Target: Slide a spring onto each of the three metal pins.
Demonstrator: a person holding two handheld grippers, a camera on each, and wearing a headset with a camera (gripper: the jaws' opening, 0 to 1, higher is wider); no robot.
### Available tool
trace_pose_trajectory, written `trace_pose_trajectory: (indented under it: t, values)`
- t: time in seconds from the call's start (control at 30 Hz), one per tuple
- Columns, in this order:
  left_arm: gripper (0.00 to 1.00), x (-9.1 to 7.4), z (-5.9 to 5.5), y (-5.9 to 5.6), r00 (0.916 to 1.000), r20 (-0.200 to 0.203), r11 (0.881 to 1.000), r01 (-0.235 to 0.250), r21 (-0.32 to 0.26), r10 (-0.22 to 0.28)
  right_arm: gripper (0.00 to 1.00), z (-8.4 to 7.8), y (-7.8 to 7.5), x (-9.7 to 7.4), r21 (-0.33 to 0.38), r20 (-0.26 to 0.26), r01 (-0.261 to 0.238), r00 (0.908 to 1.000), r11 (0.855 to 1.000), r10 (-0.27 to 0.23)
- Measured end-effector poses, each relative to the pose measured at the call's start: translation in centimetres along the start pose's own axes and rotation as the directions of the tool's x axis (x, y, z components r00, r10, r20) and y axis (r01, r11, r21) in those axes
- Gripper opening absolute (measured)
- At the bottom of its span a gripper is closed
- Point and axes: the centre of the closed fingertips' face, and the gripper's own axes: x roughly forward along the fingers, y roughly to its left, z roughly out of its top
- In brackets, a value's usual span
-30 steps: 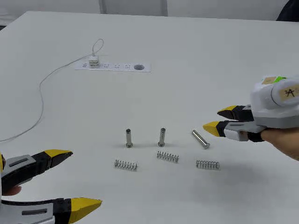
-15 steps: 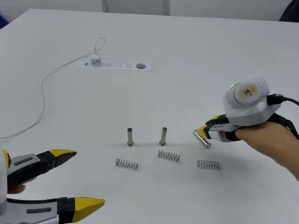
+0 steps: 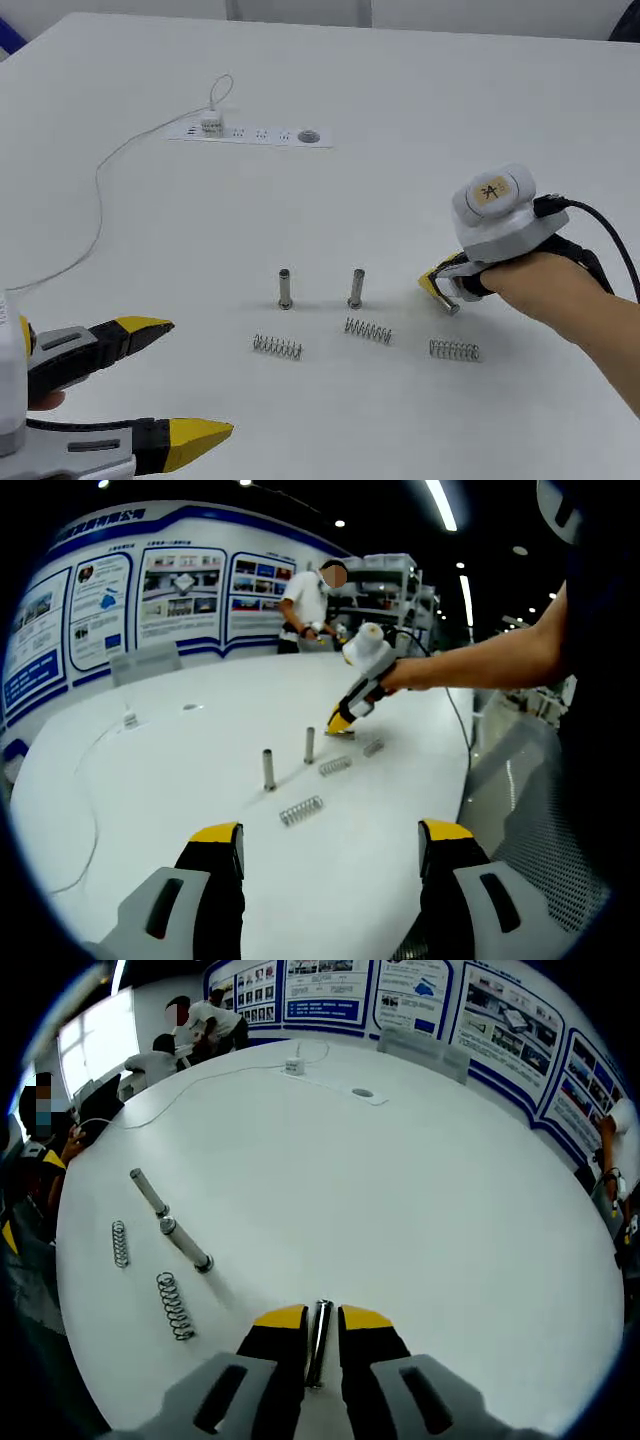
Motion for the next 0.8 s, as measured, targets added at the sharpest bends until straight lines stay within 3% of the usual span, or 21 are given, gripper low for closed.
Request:
trace_pose_trajectory:
  t: [0.8]
  values:
    - [0.71,-0.16,-0.19,0.28,1.0,-0.009,1.0,0.002,-0.008,-0.002,0.09,-0.48,0.4,0.66,0.044,-0.058,-0.022,0.998,0.999,0.024]
